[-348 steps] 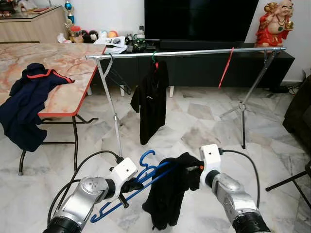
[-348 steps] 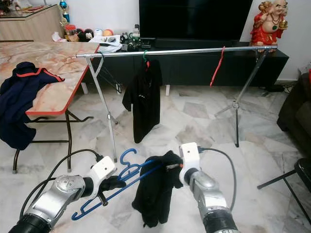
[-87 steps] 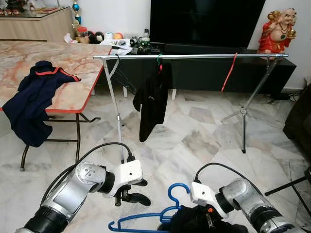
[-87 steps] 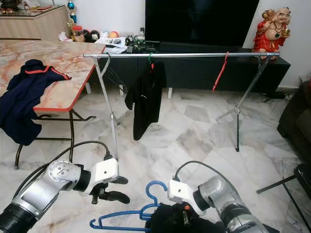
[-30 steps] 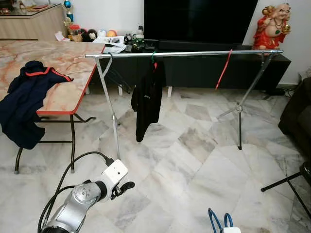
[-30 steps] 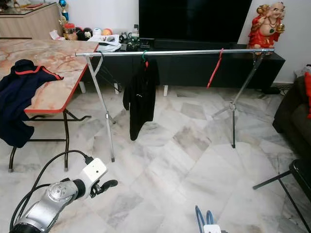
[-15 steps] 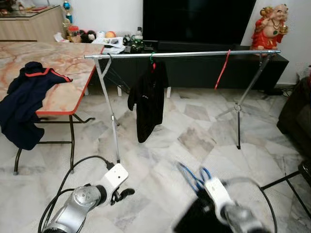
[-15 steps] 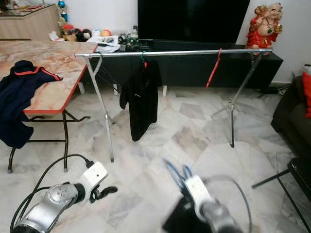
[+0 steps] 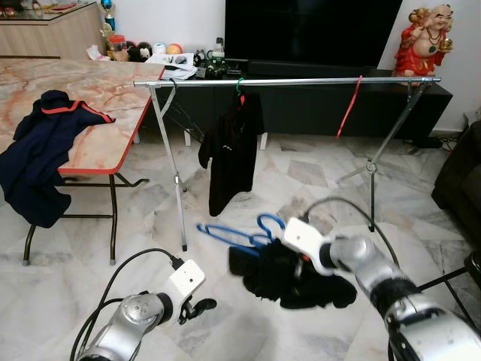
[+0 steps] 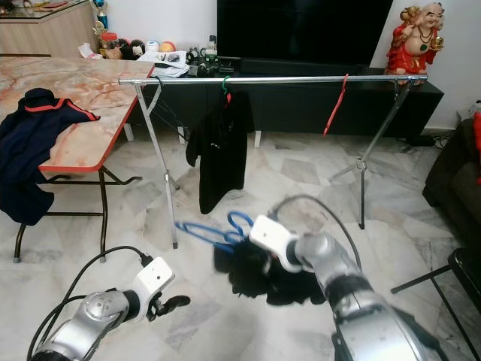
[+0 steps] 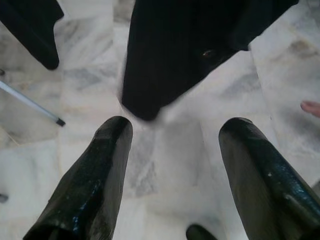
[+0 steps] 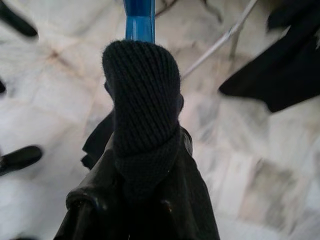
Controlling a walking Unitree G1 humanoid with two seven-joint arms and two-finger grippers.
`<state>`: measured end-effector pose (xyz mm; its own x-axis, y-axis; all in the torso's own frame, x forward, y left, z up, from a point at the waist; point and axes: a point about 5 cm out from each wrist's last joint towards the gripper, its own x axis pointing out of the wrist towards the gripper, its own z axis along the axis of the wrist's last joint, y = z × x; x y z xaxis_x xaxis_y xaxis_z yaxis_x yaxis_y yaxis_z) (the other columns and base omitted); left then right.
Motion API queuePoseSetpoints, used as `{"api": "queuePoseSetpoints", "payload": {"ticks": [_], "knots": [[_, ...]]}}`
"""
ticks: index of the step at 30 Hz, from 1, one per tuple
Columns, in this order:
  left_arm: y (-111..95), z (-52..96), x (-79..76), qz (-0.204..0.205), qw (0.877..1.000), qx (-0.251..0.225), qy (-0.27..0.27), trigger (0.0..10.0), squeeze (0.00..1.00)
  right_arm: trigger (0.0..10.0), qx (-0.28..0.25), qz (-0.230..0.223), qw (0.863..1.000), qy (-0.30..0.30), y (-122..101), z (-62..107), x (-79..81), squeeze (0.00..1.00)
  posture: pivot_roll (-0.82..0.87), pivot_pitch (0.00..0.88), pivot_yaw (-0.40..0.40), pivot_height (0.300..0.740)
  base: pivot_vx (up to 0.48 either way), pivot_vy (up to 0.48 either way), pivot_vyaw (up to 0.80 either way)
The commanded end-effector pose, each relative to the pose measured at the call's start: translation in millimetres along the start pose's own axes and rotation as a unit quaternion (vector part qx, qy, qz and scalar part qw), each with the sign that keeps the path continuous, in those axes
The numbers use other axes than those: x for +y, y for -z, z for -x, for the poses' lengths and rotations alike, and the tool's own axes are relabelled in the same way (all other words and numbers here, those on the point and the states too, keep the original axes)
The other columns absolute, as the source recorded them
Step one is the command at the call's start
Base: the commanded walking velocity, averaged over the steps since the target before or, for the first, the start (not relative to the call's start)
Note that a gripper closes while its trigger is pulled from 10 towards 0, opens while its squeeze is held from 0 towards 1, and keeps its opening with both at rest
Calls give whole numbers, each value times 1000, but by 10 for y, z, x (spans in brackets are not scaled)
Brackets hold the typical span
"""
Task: Hang hanger
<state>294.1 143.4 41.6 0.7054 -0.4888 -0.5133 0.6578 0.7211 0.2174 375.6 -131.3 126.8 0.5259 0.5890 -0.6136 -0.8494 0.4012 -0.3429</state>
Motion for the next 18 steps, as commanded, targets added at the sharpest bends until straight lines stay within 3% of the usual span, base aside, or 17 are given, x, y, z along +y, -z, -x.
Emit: {"api": "queuePoseSetpoints", "payload": {"ticks": [1,2,13,18], "knots": [[11,-4,37,8,1000,0,-9,10000,0,0,-25,13,1000,4,-157,18,-61,0,121,0,-80,740,0,0,0],[15,-29,39,14,1000,5,-13,10000,0,0,-43,19,999,6,-305,12,-96,0,121,0,-83,740,0,0,0],[-28,-155,104,29,997,6,-64,10000,0,0,-134,48,989,-32,-914,-40,-63,0,122,0,-97,740,0,0,0],[-72,-186,91,31,998,-4,-62,10000,0,0,-148,59,986,-46,-1035,-85,2,0,126,0,-99,740,0,0,0]]}}
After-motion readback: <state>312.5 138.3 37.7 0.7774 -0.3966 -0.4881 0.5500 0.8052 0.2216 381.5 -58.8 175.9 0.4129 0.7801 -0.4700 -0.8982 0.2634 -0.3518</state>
